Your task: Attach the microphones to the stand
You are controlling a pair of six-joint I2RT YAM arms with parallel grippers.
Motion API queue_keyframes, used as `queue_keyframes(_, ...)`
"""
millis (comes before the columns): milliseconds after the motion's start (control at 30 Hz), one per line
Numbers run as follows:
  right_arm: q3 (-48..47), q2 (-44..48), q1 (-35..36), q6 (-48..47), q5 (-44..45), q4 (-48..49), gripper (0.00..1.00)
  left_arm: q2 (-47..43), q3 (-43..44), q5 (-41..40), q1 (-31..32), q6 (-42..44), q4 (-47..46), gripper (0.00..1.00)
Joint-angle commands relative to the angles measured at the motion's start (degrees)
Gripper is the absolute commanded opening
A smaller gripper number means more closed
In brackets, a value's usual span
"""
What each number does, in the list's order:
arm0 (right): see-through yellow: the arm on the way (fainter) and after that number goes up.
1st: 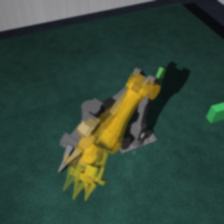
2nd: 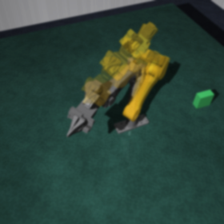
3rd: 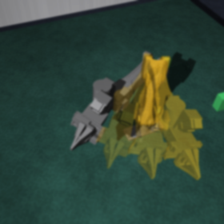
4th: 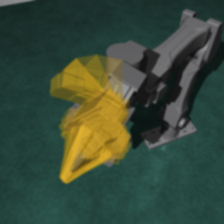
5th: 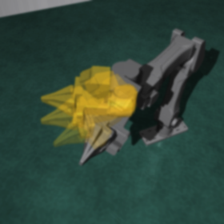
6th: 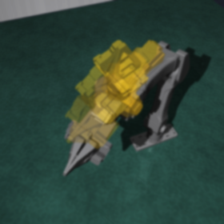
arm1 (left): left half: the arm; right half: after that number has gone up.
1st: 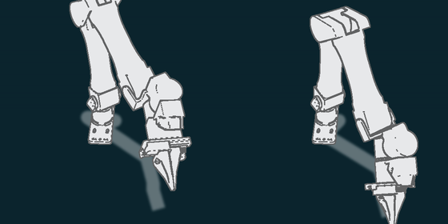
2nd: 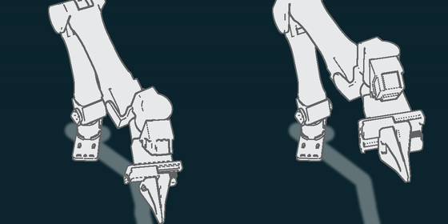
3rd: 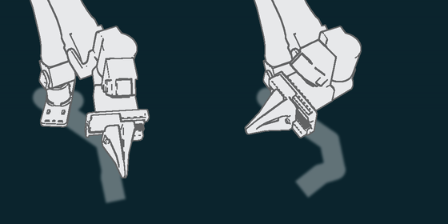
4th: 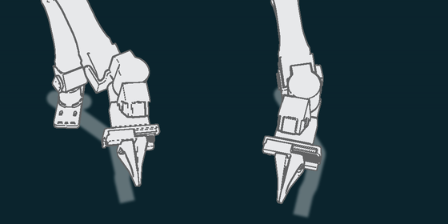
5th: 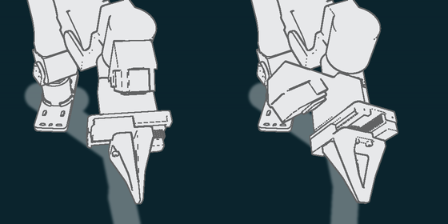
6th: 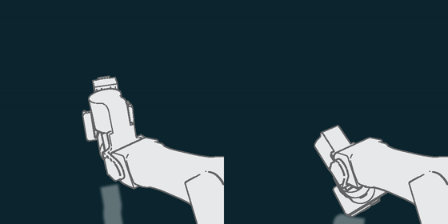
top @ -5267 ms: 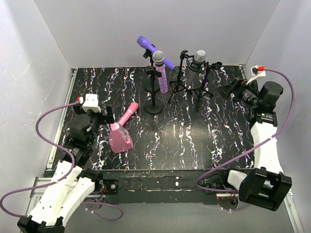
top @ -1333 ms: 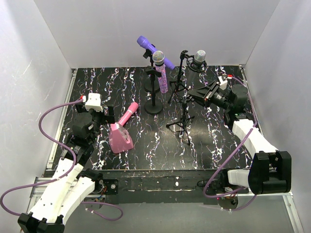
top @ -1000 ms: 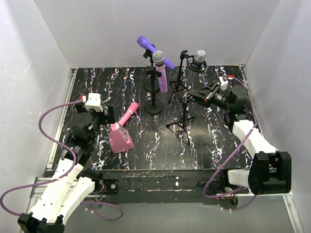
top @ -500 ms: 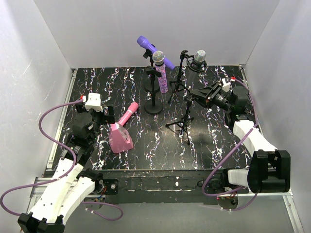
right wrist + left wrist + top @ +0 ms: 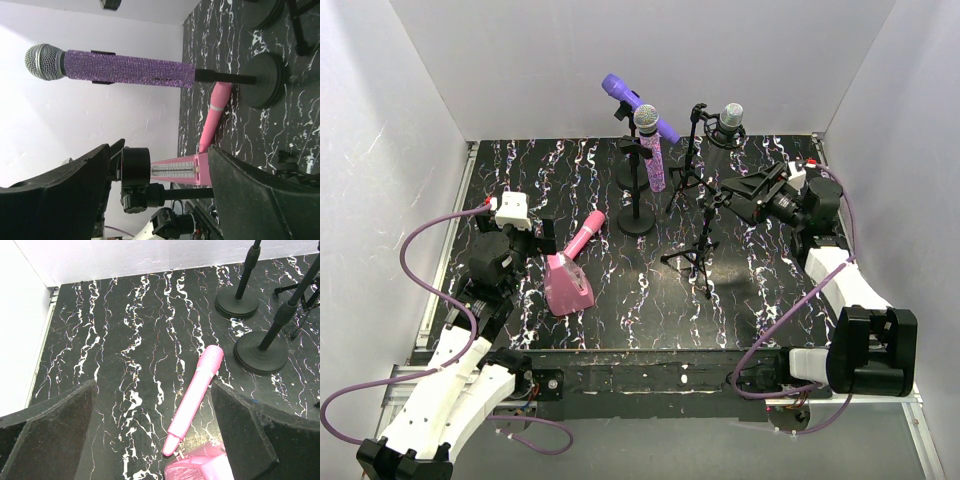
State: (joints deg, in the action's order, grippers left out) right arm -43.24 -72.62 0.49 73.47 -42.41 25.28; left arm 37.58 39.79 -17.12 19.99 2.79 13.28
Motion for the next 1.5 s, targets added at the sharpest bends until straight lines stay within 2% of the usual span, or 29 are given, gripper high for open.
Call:
queue_keyframes(0,-0.3,1.0,-3.0,-2.7,-3.2,1.0,0.86,-0.6,-0.8,-0.5,-0.3,0.6,-0.7,0.98)
queue_keyframes(533,1.3,6.6,-9.5,-4.1,-9.4,4.3,0.9,-0.6,-0.7,-0.2,-0.3,0.5,-0.7,0.98)
queue_keyframes(733,0.4,8.6,-10.7,-12.0,-10.3,-3.3,0.9,-0.7,-0.7,-0.2,-0.3,0.4,-0.7,0.98)
queue_keyframes(1067,-2.1,13.1,-12.4,-31.4,-13.0,-19.5,0.91,-0.8,-0.6,0.3,-0.3,0.2,-0.7,0.98)
queue_keyframes(1467,-2.8,15.8,-17.1,-42.3,-16.4,-29.4,0.92,-0.7,-0.2,1.0,-0.3,-0.6,-0.8,0.98)
